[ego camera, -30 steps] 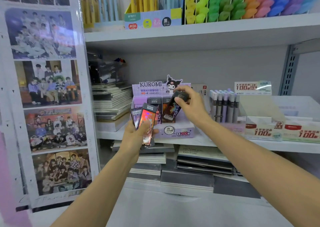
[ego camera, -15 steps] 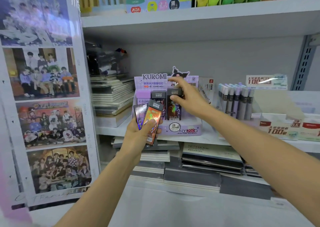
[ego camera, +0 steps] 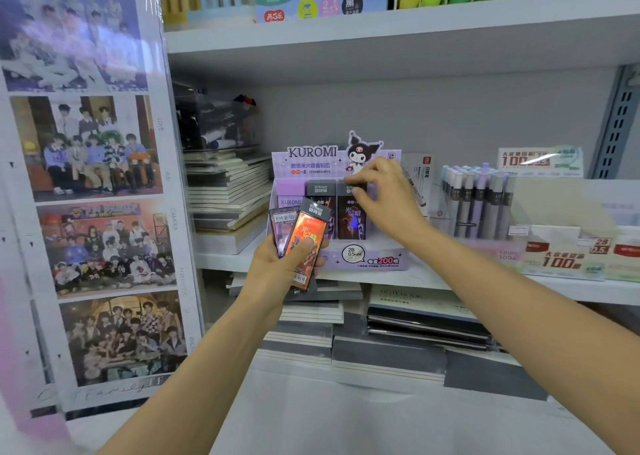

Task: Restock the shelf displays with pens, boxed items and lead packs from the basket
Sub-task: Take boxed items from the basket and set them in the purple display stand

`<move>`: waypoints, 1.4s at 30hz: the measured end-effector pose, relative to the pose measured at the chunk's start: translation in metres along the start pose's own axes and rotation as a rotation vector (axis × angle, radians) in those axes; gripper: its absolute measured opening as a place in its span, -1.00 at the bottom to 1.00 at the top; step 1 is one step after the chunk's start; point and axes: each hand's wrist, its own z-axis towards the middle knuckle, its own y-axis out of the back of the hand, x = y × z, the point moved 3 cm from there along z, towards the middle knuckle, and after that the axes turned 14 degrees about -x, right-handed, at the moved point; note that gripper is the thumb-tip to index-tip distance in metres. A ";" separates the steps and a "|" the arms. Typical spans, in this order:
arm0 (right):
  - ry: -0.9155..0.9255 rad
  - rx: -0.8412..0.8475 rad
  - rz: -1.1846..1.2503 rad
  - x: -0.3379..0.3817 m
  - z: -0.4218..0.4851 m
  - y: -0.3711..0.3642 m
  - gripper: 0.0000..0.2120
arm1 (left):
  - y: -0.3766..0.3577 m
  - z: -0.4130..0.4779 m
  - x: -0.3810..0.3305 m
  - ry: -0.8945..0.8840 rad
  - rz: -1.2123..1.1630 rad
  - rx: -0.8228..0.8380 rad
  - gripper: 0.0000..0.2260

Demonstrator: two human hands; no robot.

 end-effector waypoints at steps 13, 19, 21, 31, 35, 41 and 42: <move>-0.519 0.263 0.736 0.023 -0.036 0.028 -0.90 | -0.027 -0.023 -0.019 0.037 -0.051 0.084 -0.73; -0.450 -0.082 0.680 0.008 -0.011 0.069 -0.88 | -0.022 -0.021 -0.016 0.011 0.031 0.014 -0.74; -0.322 -0.133 0.481 0.001 -0.007 0.080 -0.90 | -0.022 -0.024 -0.013 -0.021 0.115 0.012 -0.77; -0.167 -0.042 0.141 -0.007 -0.027 0.060 -0.85 | -0.016 -0.017 -0.006 -0.061 0.231 -0.044 -0.81; -0.101 0.043 0.096 0.003 -0.022 0.046 -0.83 | -0.007 -0.012 -0.008 -0.084 0.254 -0.061 -0.85; -0.147 0.072 0.150 -0.007 -0.016 0.049 -0.91 | -0.006 -0.012 -0.012 -0.123 0.276 -0.076 -0.92; -0.137 0.080 0.148 -0.010 -0.017 0.050 -0.91 | -0.006 -0.012 -0.012 -0.123 0.275 -0.077 -0.92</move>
